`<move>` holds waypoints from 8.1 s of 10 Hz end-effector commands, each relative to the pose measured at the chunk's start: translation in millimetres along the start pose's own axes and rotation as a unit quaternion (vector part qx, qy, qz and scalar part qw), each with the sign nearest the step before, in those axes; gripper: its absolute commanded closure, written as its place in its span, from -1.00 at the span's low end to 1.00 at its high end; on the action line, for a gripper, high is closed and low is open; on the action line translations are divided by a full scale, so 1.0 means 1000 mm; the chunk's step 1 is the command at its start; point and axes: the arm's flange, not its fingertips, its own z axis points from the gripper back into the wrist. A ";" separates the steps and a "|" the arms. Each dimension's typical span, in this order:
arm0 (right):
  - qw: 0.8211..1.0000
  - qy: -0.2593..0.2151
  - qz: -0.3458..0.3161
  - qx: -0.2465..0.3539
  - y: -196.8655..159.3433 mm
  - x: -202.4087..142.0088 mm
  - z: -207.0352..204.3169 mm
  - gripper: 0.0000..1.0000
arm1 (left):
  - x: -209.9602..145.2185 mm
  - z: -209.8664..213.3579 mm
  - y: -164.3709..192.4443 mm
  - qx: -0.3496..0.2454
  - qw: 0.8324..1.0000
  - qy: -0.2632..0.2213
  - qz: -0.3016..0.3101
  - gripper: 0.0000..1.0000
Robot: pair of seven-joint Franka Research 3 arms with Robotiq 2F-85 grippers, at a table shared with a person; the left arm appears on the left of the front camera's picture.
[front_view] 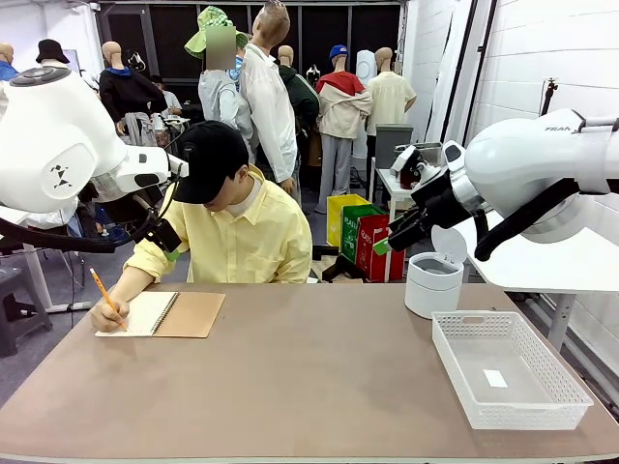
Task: Sort the paper based on its condition.
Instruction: If a person hands you a paper, place it in the Organizing basket , and if it's crumpled, put it in the Trash can.
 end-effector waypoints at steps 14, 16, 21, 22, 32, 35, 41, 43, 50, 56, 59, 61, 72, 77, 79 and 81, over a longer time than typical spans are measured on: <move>1.000 -0.005 -0.002 0.009 -0.001 0.000 -0.002 -1.00 | 0.000 0.001 0.000 0.000 1.000 -0.004 -0.001 -1.00; 1.000 -0.005 -0.002 0.009 -0.001 0.000 -0.002 -1.00 | 0.000 0.001 0.000 0.000 1.000 -0.004 -0.001 -1.00; 1.000 -0.005 -0.002 0.009 -0.001 0.000 -0.002 -1.00 | 0.000 0.001 0.000 0.000 1.000 -0.004 -0.001 -1.00; 1.000 -0.005 -0.002 0.009 -0.001 0.000 -0.002 -1.00 | 0.000 0.001 0.000 0.000 1.000 -0.004 -0.001 -1.00; 1.000 -0.005 -0.002 0.009 -0.001 0.000 -0.002 -1.00 | 0.000 0.001 0.000 0.000 1.000 -0.004 -0.001 -1.00; 1.000 -0.005 -0.002 0.009 -0.001 0.000 -0.002 -1.00 | 0.000 0.001 0.000 0.000 1.000 -0.004 -0.001 -1.00; 1.000 -0.005 -0.002 0.009 -0.001 0.000 -0.002 -1.00 | 0.000 0.001 0.000 0.000 1.000 -0.004 -0.001 -1.00; 1.000 -0.005 -0.002 0.009 -0.001 0.000 -0.002 -1.00 | 0.000 0.001 0.000 0.000 1.000 -0.004 -0.001 -1.00; 1.000 -0.005 -0.002 0.009 -0.001 0.000 -0.002 -1.00 | 0.000 0.001 0.000 0.000 1.000 -0.004 -0.001 -1.00; 1.000 -0.005 -0.002 0.009 -0.001 0.000 -0.002 -1.00 | 0.000 0.001 0.000 0.000 1.000 -0.004 -0.001 -1.00; 1.000 -0.005 -0.002 0.009 -0.001 0.000 -0.002 -1.00 | 0.000 0.001 0.000 0.000 1.000 -0.004 -0.001 -1.00; 1.000 -0.005 -0.002 0.009 -0.001 0.000 -0.002 -1.00 | 0.000 0.001 0.000 0.000 1.000 -0.004 -0.001 -1.00; 1.000 -0.005 -0.002 0.009 -0.001 0.000 -0.002 -1.00 | 0.000 0.001 0.000 0.000 1.000 -0.004 -0.001 -1.00; 1.000 -0.005 -0.002 0.009 -0.001 0.000 -0.002 -1.00 | 0.000 0.001 0.000 0.000 1.000 -0.004 -0.001 -1.00; 1.000 -0.005 -0.002 0.009 -0.001 0.000 -0.002 -1.00 | 0.000 0.001 0.000 0.000 1.000 -0.004 -0.001 -1.00; 1.000 -0.005 -0.002 0.009 -0.001 0.000 -0.002 -1.00 | 0.000 0.001 0.000 0.000 1.000 -0.004 -0.001 -1.00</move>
